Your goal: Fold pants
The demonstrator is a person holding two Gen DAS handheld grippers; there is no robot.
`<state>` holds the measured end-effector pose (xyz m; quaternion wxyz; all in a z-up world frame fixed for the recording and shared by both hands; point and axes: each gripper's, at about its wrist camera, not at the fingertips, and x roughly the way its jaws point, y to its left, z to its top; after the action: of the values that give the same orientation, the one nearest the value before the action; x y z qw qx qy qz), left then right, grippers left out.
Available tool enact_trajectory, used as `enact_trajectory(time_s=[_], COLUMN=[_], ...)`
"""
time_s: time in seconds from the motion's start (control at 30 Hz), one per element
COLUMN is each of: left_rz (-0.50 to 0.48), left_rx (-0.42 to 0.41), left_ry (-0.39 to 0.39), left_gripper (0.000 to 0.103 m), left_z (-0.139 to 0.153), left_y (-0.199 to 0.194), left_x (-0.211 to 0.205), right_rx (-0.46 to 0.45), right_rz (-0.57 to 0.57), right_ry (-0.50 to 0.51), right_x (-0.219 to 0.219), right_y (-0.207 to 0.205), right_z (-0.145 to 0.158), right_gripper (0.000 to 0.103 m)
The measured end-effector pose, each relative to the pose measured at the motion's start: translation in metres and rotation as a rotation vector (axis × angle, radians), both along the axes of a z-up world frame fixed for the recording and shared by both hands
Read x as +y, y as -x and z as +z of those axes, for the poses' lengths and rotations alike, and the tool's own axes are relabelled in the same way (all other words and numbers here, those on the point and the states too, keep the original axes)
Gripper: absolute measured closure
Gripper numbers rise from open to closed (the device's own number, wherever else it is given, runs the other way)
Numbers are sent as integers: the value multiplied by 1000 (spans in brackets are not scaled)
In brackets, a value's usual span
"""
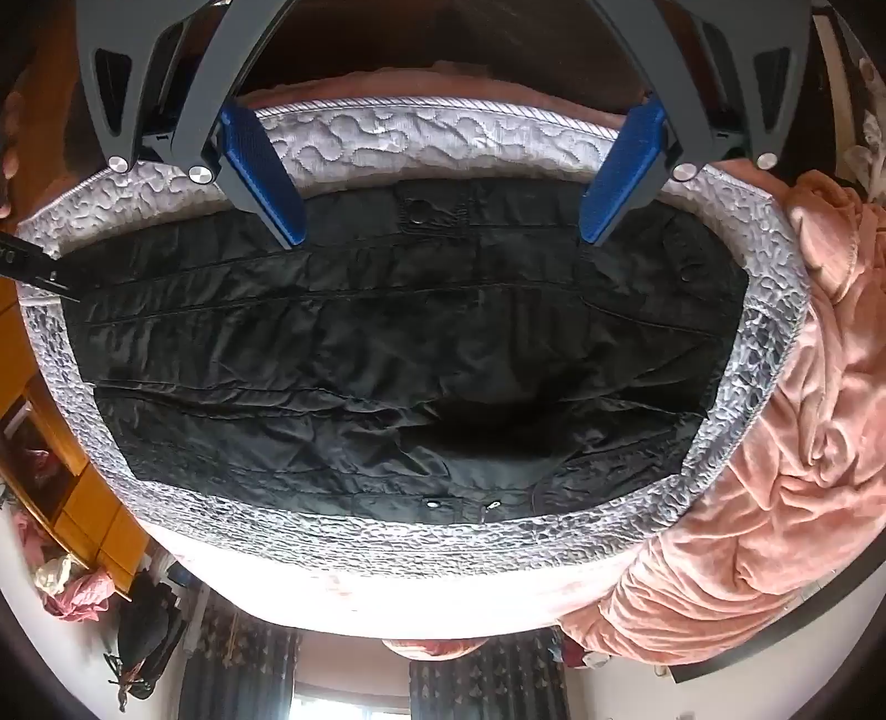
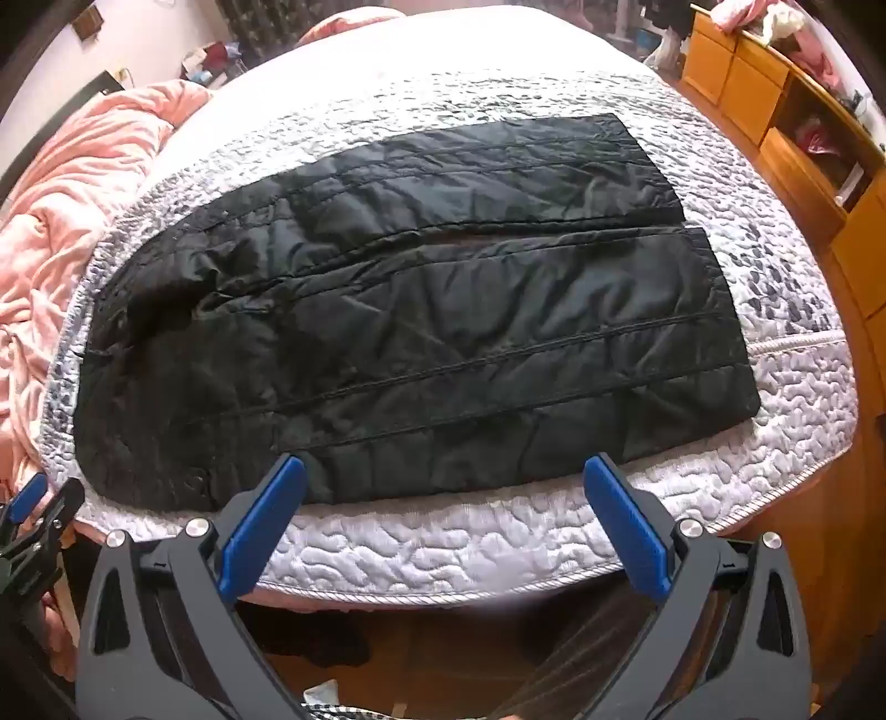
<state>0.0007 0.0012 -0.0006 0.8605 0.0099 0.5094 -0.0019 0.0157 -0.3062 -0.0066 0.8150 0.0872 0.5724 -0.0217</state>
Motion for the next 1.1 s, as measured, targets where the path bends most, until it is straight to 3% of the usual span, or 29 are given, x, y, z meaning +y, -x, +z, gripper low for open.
enact_trajectory(time_s=[0.17, 0.23, 0.4, 0.63, 1.1], left_rz=[6, 7, 12, 16, 24], left_rx=[3, 5, 9, 6, 20], left_ry=[-17, -22, -39, -36, -39], left_gripper=[4, 4, 4, 4, 4], left_z=[1, 4, 1, -4, -9], left_y=[-1, 0, -6, -1, -2], left_x=[4, 3, -3, -1, 0], right_rx=[25, -22, -9, -11, -11], right_rz=[12, 20, 6, 10, 34], right_ry=[20, -14, 27, -17, 16], right_x=[6, 2, 1, -2, 6], right_y=[-11, -1, -2, -3, -3], right_z=[-5, -1, -5, -7, -6], right_gripper=[3, 3, 3, 3, 3])
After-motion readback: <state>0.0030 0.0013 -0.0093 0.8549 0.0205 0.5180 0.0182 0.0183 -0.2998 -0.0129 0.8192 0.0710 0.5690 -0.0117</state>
